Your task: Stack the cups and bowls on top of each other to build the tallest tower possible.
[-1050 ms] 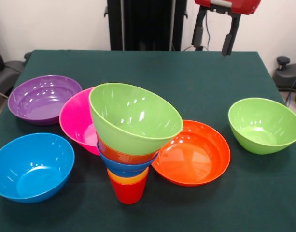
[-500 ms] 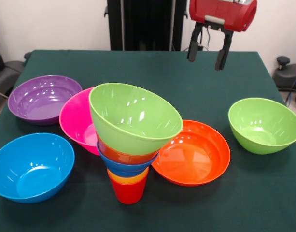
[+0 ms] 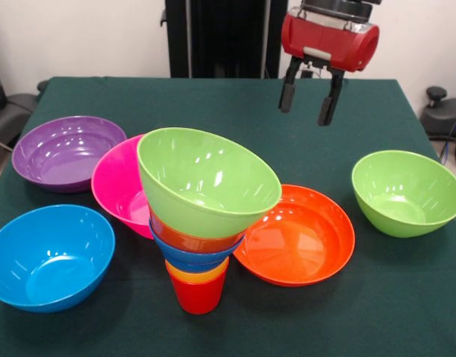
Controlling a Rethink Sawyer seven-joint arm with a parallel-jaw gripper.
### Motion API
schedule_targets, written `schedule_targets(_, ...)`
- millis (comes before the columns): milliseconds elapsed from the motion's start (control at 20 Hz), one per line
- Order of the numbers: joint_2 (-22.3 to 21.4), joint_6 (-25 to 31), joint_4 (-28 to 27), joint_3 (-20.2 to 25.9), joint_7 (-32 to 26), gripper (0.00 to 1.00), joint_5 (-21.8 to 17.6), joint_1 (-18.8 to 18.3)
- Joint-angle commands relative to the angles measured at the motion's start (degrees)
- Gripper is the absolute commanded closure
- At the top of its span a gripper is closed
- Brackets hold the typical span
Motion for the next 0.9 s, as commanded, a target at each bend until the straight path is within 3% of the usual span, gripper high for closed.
schedule_targets(50,4.4,-4.0,5.6,4.5,11.3,0.00,1.9,-0.1)
schedule_targets(900,10.0,-11.1,4.9,3.8,12.6,0.00,6.7,1.9)
